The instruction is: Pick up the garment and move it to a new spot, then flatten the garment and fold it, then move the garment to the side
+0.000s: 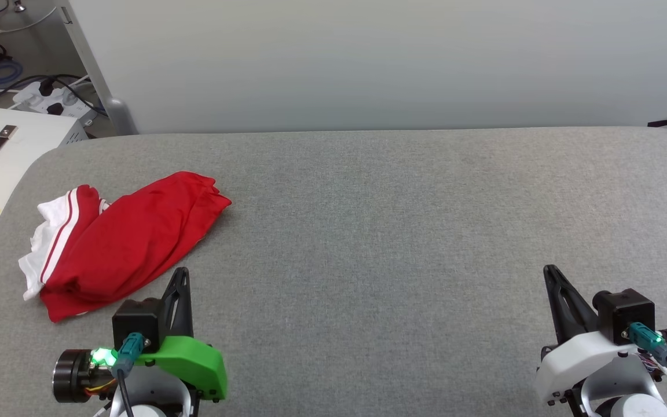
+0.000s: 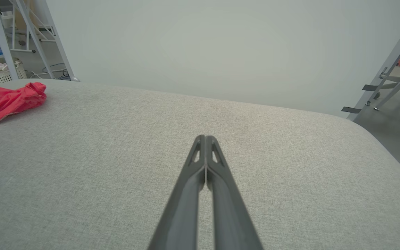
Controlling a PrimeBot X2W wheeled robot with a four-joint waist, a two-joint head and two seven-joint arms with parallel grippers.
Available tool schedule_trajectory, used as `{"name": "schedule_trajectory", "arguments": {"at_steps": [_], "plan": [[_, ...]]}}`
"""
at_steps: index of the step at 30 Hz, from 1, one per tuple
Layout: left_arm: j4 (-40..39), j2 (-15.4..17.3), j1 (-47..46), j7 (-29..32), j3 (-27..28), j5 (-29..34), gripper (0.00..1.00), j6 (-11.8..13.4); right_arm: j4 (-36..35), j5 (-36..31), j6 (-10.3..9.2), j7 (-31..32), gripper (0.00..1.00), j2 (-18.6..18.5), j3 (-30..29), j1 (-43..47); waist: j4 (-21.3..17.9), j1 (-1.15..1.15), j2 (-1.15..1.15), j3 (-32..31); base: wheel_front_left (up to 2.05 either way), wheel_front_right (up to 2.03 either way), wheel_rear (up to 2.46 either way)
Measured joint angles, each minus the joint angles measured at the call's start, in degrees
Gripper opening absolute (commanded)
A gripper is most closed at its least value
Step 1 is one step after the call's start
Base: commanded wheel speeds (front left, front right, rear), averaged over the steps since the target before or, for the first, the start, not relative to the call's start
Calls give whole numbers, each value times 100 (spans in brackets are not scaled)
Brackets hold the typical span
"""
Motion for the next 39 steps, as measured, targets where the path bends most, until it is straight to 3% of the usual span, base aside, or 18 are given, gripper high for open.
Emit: {"name": "schedule_trajectory", "arguments": {"at_steps": [13,14,39], "plan": [[0,0,-1,0,0,0,0,0,0,0,0,0,0,0,-1,0,0,0,0,0,0,0,0],[0,1,6,0,0,-2,100,1,0,3,0,0,100,0,0,3,0,0,0,0,0,0,0],[-77,1,16,-238,-85,-54,100,203,-152,226,0,-220,100,0,-96,7,1,0,0,0,0,0,0]]}}
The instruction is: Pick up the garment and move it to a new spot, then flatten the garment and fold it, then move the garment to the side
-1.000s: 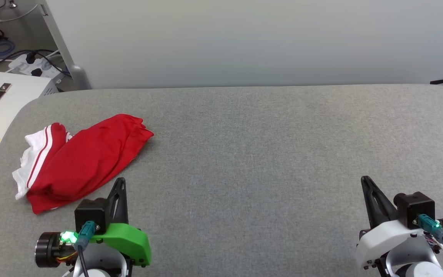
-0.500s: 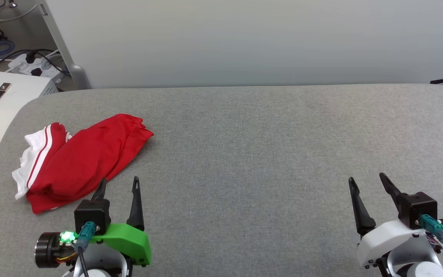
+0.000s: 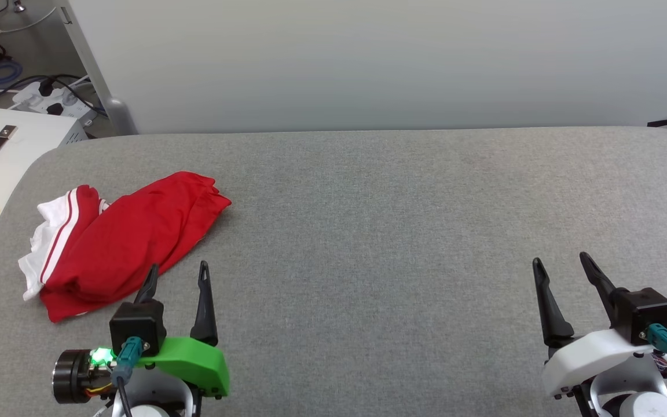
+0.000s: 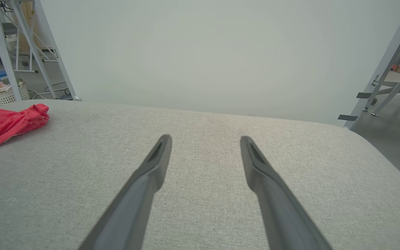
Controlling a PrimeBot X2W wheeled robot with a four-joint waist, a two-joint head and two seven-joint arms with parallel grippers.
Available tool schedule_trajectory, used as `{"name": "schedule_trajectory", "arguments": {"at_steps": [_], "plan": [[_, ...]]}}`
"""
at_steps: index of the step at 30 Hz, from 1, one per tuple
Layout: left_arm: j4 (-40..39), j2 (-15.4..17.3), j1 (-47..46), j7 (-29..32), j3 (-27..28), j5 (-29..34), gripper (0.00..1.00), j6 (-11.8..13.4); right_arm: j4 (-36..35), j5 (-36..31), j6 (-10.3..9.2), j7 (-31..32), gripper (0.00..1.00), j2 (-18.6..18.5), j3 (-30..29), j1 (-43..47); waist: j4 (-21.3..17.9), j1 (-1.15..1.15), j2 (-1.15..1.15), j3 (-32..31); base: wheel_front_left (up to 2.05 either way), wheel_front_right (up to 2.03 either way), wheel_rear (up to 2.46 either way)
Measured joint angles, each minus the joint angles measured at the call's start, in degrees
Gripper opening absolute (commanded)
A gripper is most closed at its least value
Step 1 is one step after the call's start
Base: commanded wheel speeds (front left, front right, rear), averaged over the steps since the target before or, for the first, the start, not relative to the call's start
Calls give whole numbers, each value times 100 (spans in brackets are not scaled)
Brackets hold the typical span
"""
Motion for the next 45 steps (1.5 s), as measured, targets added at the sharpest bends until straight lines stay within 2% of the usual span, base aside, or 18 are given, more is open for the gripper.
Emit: {"name": "schedule_trajectory", "arguments": {"at_steps": [45], "plan": [[-69,0,144,-528,-169,-201,100,205,-204,588,0,-546,100,0,-68,222,42,0,0,8,0,0,0]]}}
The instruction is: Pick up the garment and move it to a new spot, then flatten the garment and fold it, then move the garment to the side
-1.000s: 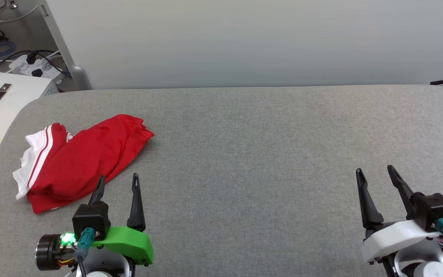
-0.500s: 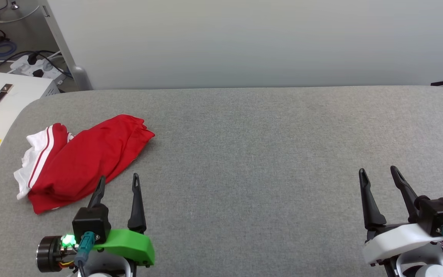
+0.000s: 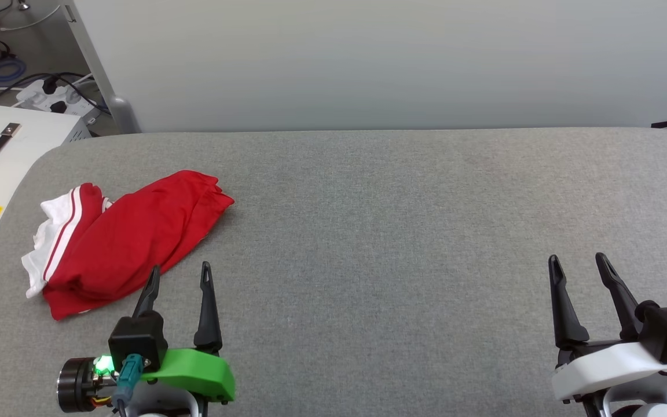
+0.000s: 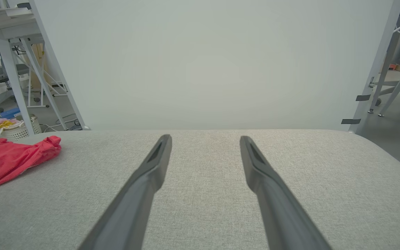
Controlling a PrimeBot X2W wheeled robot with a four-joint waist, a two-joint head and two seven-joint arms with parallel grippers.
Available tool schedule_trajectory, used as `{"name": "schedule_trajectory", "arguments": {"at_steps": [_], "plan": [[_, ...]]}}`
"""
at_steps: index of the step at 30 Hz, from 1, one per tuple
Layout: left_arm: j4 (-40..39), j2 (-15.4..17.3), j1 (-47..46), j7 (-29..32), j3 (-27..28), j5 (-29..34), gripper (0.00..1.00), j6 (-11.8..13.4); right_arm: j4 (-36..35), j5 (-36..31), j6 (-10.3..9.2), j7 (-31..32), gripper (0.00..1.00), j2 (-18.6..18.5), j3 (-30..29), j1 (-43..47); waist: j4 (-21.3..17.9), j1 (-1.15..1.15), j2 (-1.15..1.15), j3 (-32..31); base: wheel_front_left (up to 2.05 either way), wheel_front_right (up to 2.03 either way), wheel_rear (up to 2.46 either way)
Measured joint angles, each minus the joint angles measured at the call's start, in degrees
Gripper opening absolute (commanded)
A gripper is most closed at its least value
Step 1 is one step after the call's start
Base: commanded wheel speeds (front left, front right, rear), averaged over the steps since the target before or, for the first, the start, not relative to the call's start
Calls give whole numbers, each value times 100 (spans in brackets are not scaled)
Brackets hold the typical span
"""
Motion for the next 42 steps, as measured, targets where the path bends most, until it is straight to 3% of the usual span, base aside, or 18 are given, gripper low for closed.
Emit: {"name": "schedule_trajectory", "arguments": {"at_steps": [42], "plan": [[66,-1,187,-534,-156,-43,100,205,-130,68,-1,-512,100,2,73,242,84,0,0,-45,0,0,0]]}}
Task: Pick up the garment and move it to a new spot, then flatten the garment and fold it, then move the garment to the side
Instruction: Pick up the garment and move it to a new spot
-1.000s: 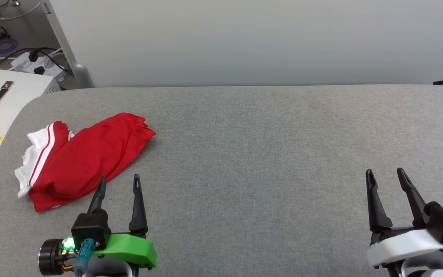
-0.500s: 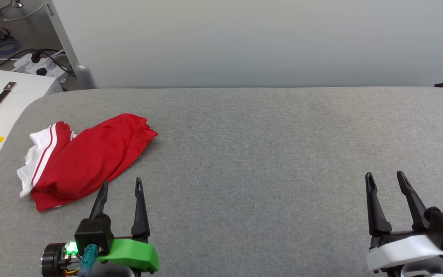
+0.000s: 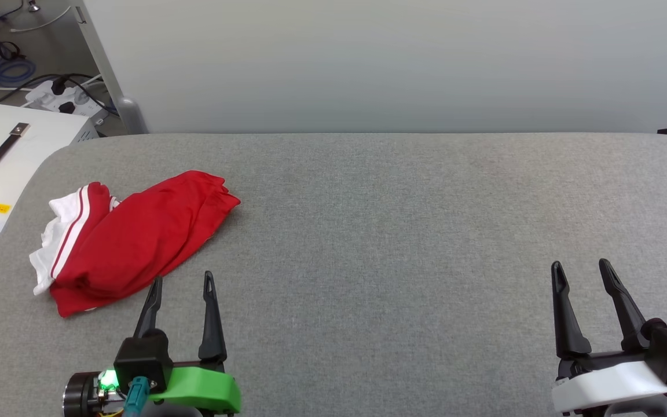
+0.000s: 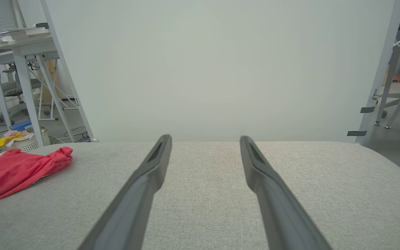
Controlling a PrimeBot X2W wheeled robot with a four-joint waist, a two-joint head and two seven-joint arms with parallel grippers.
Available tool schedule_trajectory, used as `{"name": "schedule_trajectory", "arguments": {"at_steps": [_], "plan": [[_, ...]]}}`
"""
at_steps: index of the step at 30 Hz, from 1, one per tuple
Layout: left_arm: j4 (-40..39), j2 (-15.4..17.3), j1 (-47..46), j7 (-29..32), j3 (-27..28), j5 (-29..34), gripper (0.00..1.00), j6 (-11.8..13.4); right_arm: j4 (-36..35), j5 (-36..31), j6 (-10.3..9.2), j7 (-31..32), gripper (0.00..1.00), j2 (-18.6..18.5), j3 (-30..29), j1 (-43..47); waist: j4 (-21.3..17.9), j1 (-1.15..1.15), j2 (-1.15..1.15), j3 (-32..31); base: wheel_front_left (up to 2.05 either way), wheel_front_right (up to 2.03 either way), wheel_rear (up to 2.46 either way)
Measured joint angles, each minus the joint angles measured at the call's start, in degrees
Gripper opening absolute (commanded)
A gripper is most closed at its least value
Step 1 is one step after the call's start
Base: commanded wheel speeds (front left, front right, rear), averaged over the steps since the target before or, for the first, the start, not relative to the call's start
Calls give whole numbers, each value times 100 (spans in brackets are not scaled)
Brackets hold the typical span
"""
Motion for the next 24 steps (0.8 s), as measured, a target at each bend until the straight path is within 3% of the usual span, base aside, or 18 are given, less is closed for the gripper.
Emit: {"name": "schedule_trajectory", "arguments": {"at_steps": [12,24], "plan": [[4,-1,19,-140,-12,0,100,101,-125,-2,0,-144,100,2,5,15,121,0,0,32,0,0,0],[-52,-7,-13,-171,111,-7,100,144,-256,-100,0,-177,100,5,83,-5,724,0,0,206,0,0,0]]}}
